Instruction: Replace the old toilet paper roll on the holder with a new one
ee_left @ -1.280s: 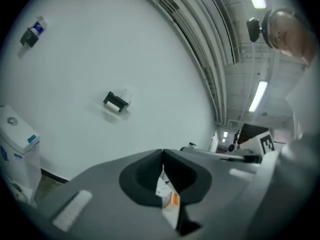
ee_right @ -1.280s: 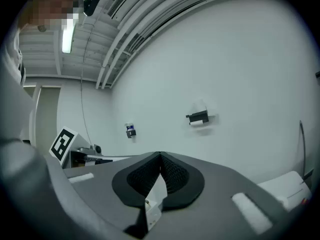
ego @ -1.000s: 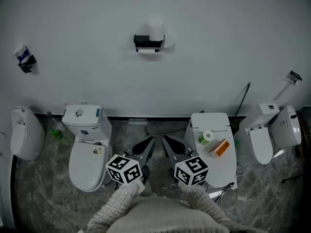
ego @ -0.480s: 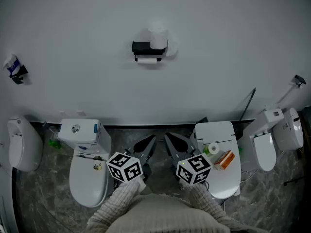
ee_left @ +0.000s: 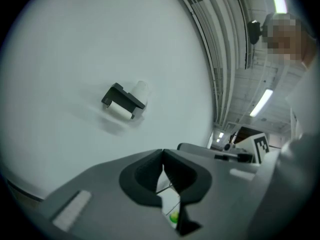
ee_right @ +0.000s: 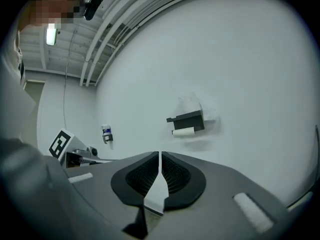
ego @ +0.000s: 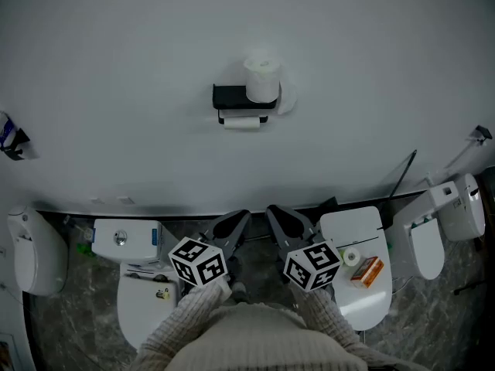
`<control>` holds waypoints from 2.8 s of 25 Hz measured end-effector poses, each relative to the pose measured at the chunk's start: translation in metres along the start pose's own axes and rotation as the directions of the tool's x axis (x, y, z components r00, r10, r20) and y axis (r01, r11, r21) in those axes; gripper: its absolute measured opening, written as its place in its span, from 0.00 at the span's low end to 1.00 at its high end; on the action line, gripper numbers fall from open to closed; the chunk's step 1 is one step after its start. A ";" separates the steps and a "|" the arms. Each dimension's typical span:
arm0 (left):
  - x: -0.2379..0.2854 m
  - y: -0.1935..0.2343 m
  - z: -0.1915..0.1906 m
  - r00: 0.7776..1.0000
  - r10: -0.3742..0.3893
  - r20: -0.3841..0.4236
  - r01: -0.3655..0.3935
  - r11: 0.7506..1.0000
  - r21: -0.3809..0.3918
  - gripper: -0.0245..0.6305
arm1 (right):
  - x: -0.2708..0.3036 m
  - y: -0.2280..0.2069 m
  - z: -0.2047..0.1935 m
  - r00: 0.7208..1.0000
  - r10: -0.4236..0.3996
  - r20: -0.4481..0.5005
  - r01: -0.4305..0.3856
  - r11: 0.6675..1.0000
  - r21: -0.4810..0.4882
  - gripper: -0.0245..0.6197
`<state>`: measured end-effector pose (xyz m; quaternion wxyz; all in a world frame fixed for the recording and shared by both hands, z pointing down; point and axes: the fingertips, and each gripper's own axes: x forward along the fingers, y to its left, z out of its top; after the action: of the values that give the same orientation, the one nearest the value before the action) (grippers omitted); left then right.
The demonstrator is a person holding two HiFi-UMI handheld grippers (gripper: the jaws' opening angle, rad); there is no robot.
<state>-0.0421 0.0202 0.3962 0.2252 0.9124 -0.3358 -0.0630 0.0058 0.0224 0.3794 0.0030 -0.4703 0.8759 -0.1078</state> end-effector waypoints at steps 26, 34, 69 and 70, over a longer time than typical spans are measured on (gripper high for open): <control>0.089 0.087 0.036 1.000 0.028 0.005 -0.027 0.996 -0.087 0.04 | 0.099 -0.074 0.015 0.998 0.028 -0.050 -0.027 1.000 0.007 0.06; 0.125 0.103 0.042 0.998 0.055 0.031 -0.051 0.992 -0.117 0.04 | 0.120 -0.103 0.017 0.994 0.080 -0.069 -0.079 0.997 0.006 0.06; 0.149 0.127 0.071 0.985 -0.023 0.171 0.074 0.951 -0.300 0.04 | 0.139 -0.133 0.028 0.996 0.032 -0.086 -0.035 0.999 -0.037 0.07; 0.150 0.128 0.071 0.984 -0.022 0.175 0.076 0.949 -0.306 0.04 | 0.139 -0.134 0.030 0.996 0.029 -0.084 -0.033 0.998 -0.047 0.07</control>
<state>-0.0212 -0.1884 0.3966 0.3354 0.8649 -0.3167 -0.1980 0.0416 -0.1694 0.3888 -0.0433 -0.4515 0.8849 -0.1063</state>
